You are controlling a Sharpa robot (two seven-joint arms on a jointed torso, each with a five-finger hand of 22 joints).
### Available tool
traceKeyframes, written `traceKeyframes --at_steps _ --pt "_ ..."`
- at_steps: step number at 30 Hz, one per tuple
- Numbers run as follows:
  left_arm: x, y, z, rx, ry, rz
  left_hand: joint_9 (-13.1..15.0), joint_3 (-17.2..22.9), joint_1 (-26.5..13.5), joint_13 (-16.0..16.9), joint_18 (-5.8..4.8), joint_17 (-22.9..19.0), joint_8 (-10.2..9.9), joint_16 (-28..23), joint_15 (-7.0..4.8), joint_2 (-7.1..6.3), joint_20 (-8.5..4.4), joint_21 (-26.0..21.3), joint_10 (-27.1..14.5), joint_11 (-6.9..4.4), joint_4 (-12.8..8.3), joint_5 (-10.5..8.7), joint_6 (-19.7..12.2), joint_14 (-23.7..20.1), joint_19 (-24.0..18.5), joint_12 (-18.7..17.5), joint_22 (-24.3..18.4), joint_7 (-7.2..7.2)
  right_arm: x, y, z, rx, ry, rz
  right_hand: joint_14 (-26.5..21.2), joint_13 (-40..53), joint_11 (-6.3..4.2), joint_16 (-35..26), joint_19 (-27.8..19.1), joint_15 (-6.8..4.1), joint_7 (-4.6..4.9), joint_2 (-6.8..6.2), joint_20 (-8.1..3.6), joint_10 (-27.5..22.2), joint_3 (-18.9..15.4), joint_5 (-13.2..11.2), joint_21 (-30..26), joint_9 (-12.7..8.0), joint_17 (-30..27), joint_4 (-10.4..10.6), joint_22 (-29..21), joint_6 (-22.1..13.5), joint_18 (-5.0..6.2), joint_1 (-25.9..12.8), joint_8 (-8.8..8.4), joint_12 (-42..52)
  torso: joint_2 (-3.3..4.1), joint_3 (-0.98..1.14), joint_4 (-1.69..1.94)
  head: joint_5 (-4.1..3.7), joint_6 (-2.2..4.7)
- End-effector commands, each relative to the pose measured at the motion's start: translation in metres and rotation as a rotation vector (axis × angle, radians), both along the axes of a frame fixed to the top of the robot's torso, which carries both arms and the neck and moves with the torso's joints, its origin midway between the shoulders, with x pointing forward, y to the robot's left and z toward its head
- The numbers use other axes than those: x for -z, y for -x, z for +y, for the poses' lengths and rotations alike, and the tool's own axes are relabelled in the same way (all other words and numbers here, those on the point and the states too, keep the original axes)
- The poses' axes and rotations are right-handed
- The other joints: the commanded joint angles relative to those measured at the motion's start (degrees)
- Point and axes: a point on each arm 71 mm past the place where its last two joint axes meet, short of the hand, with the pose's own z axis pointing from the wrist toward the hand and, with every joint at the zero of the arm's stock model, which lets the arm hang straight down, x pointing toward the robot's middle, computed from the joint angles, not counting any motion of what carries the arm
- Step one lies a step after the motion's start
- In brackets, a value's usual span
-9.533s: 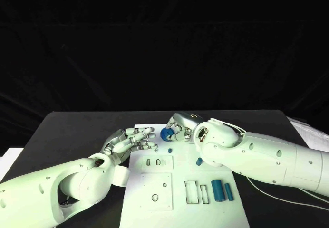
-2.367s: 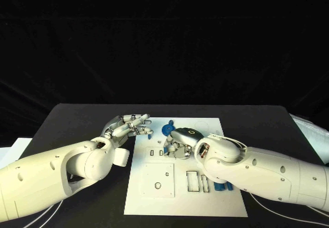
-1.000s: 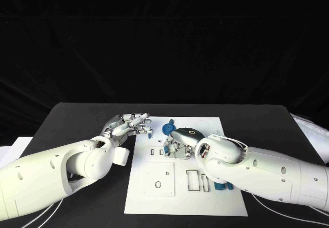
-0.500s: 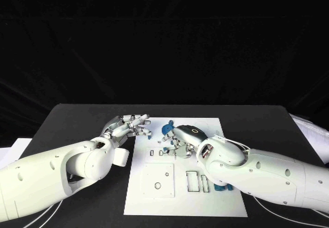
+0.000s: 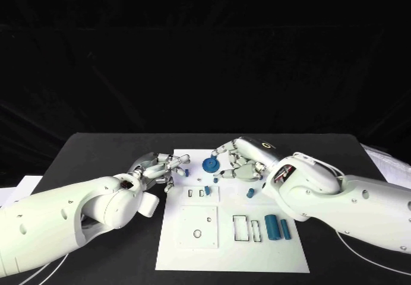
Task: Assemble the parts on the task board
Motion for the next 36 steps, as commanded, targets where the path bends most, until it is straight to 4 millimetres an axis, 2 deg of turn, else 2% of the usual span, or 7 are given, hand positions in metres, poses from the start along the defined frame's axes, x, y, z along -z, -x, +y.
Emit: traceKeyframes --at_steps 1,6,11,13,22,25,36 --pt "0.005 0.004 -0.005 0.141 -0.291 0.091 0.9 -1.5 -2.6 6.2 -0.67 8.3 1.9 5.2 -0.32 0.62 -0.44 6.1 -1.8 -0.62 2.5 -0.15 0.6 4.2 -0.1 7.1 6.8 -0.2 -0.013 -0.001 -0.012 -0.016 -0.103 0.09 3.4 -0.3 -0.09 -0.6 -0.6 0.29 -0.16 0.84 0.15 -0.5 -0.4 0.5 -0.5 0.1 3.1 0.0 -0.4 0.2 0.37 1.2 0.28 -0.3 -0.88 0.31 -0.25 0.19 -0.15" --pt "0.0 0.001 -0.013 0.251 -0.554 0.144 3.5 -5.1 -4.9 18.2 -1.25 12.2 6.5 9.0 -1.19 1.23 -0.54 11.9 -5.1 -1.04 5.9 -0.33 1.2 4.9 -0.6 20.1 13.4 -1.61 -0.029 -0.01 -0.038 0.056 -0.176 0.13 3.2 -0.4 -0.29 -1.1 -1.0 0.12 -0.37 2.01 0.03 -0.5 -0.5 1.3 -0.8 0.3 2.3 0.1 -1.0 0.9 0.52 2.0 0.58 -0.3 -1.63 0.55 -0.5 0.51 -0.49" --pt "-0.005 -0.008 -0.022 0.291 -0.756 0.147 9.0 -8.2 -6.7 32.9 -2.74 16.0 13.4 12.4 -2.39 2.88 -1.32 18.6 -3.3 -2.1 6.1 -1.32 1.0 6.0 2.0 34.9 22.6 -3.21 -0.033 -0.017 -0.054 0.11 -0.208 0.158 3.0 -0.8 -0.36 -1.7 -1.6 0.06 -0.43 2.4 -0.03 -0.7 -0.7 1.7 -1.3 0.3 1.3 0.1 -1.9 1.1 0.72 2.3 0.64 -0.7 -2.07 0.84 -0.67 0.79 -0.66" --pt "-0.007 -0.013 -0.025 0.299 -0.819 0.141 11.2 -9.2 -7.4 35.7 -3.05 16.0 15.9 12.4 -2.36 3.41 -1.62 20.2 -2.8 -2.53 6.1 -1.84 0.6 6.0 2.7 37.5 24.9 -3.5 -0.033 -0.019 -0.058 0.124 -0.213 0.166 2.9 -1.0 -0.37 -1.9 -1.8 0.04 -0.44 2.5 -0.05 -0.8 -0.7 1.7 -1.4 0.3 1.1 0.1 -2.2 1.2 0.78 2.3 0.66 -0.8 -2.21 0.93 -0.76 0.87 -0.82" --pt "-0.016 -0.039 -0.052 0.336 -0.959 0.112 19.0 -14.6 -12.1 42.9 -4.02 16.0 23.5 12.4 -3.32 4.93 -2.43 23.6 -0.6 -3.56 6.3 -3.72 -2.1 6.0 4.4 44.2 30.1 -4.69 -0.031 -0.021 -0.064 0.145 -0.196 0.203 2.7 -1.9 -0.43 -2.5 -2.6 -0.03 -0.48 2.83 -0.13 -1.3 -1.0 2.4 -2.0 0.3 0.2 0.2 -3.3 1.3 1.02 2.5 0.67 -1.8 -2.53 1.28 -0.83 0.69 -1.46" --pt "-0.018 -0.044 -0.06 0.358 -0.985 0.11 20.9 -15.9 -12.5 43.8 -4.2 16.0 25.1 12.4 -3.5 5.56 -2.71 24.1 -0.3 -3.81 6.2 -3.72 -3.0 6.0 4.7 45.0 31.0 -4.89 -0.03 -0.021 -0.064 0.144 -0.186 0.209 2.6 -2.2 -0.45 -2.7 -2.7 -0.05 -0.5 2.83 -0.15 -1.5 -1.1 2.5 -2.2 0.3 -0.1 0.2 -3.6 1.3 1.07 2.7 0.67 -2.1 -2.51 1.17 -0.81 0.7 -1.61" --pt "-0.015 -0.056 -0.079 0.454 -1.104 0.11 23.9 -17.9 -11.6 44.3 -4.36 16.0 27.3 12.4 -3.61 6.72 -2.86 24.7 -0.5 -3.87 6.2 -3.72 -5.0 6.0 5.0 45.4 31.9 -4.97 -0.028 -0.02 -0.062 0.137 -0.151 0.227 2.4 -3.9 -0.52 -3.4 -3.5 -0.12 -0.58 2.94 -0.22 -2.5 -1.4 2.6 -2.8 0.3 -0.9 0.1 -4.7 1.6 1.3 3.0 0.74 -3.9 -2.38 1.01 -0.67 0.87 -1.74"
